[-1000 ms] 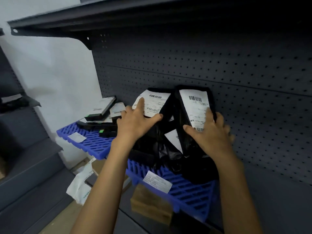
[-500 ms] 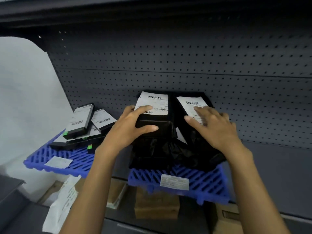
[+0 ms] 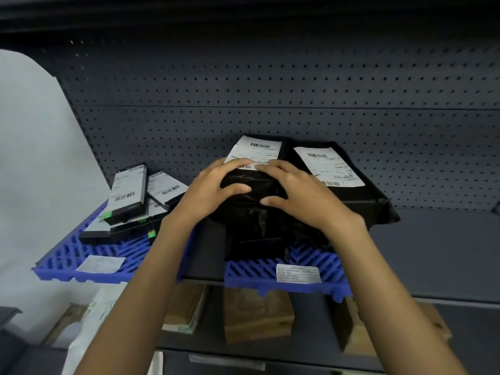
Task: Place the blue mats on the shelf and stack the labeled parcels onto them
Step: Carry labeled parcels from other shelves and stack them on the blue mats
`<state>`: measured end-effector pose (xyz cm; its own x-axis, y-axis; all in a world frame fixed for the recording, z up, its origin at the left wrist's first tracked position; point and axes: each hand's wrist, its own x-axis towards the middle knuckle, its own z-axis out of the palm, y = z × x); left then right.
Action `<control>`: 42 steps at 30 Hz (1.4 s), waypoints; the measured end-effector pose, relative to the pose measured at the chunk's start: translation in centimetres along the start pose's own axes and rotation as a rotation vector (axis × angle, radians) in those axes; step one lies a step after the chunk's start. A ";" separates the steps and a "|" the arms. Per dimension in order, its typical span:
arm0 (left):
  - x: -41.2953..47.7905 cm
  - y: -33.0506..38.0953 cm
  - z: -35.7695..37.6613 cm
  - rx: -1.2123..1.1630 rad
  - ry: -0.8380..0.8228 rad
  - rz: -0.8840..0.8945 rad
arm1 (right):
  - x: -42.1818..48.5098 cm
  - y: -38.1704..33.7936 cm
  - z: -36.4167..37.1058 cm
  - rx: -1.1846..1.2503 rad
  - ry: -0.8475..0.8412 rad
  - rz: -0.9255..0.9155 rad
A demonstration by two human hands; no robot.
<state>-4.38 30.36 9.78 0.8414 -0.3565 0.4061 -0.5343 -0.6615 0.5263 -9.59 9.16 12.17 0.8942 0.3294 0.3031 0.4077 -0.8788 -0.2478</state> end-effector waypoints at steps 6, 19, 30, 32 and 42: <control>-1.0 -2.0 -0.3 -0.122 0.031 -0.012 | 0.6 -2.5 2.7 -0.151 0.094 0.058; -4.9 -2.7 3.8 -0.252 0.172 -0.102 | 0.1 -2.9 5.7 -0.002 0.207 0.111; -7.0 0.8 4.1 -0.177 0.345 -0.088 | -0.4 -1.9 3.2 0.193 0.200 0.068; -7.5 1.3 4.6 -0.215 0.335 -0.078 | -0.7 -1.5 2.6 0.165 0.173 0.068; -9.2 1.6 9.9 -0.193 0.330 -0.052 | -0.4 -2.9 2.1 -0.242 0.119 -0.022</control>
<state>-12.20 26.05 -0.57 0.8133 -0.0737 0.5772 -0.5237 -0.5251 0.6708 -10.76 12.33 10.86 0.8519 0.3186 0.4156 0.3577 -0.9337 -0.0175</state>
